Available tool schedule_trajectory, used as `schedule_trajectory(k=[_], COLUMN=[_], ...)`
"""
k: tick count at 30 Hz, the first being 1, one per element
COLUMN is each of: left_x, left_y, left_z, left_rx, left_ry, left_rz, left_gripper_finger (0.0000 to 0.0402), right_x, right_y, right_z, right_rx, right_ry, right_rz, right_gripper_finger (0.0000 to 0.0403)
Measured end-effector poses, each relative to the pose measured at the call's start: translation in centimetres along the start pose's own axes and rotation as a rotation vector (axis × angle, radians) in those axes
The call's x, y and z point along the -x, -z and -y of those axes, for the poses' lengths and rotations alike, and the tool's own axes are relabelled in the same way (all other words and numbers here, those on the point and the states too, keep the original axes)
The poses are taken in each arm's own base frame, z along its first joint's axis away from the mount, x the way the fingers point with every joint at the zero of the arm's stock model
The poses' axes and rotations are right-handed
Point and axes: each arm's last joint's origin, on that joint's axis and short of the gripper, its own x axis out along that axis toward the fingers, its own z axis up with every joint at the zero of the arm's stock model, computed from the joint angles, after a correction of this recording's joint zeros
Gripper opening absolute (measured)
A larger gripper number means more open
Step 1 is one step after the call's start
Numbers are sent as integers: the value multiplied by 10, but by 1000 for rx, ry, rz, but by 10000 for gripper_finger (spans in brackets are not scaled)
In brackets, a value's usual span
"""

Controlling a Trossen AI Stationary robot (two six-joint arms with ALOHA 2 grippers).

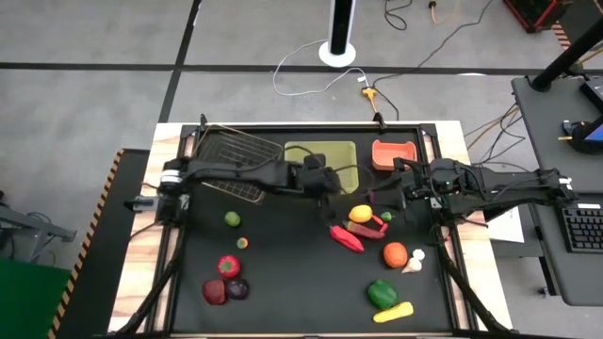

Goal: Sort produce into baskets
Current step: Put the lemon into the wire bin

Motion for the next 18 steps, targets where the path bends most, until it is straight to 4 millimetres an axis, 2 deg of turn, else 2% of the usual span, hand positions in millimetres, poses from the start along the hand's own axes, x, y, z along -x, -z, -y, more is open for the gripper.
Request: schedule_trajectory(k=[3, 7, 13, 18], left_x=[19, 34, 58, 86], left_y=[-2, 7, 33, 65], left_z=[6, 18, 43, 67], left_rx=[-6, -6, 78, 209], left_ry=[43, 64, 109, 74], left_rz=[57, 117, 230, 254], left_gripper_finger=[182, 182, 182, 182], right_x=[-2, -9, -22, -30], right_y=[2, 7, 12, 15], right_z=[0, 1, 3, 4], right_rx=[-11, -37, -64, -123], right_ry=[1, 4, 10, 17], right_rz=[-13, -48, -105, -138], right_gripper_finger=[185, 185, 185, 185])
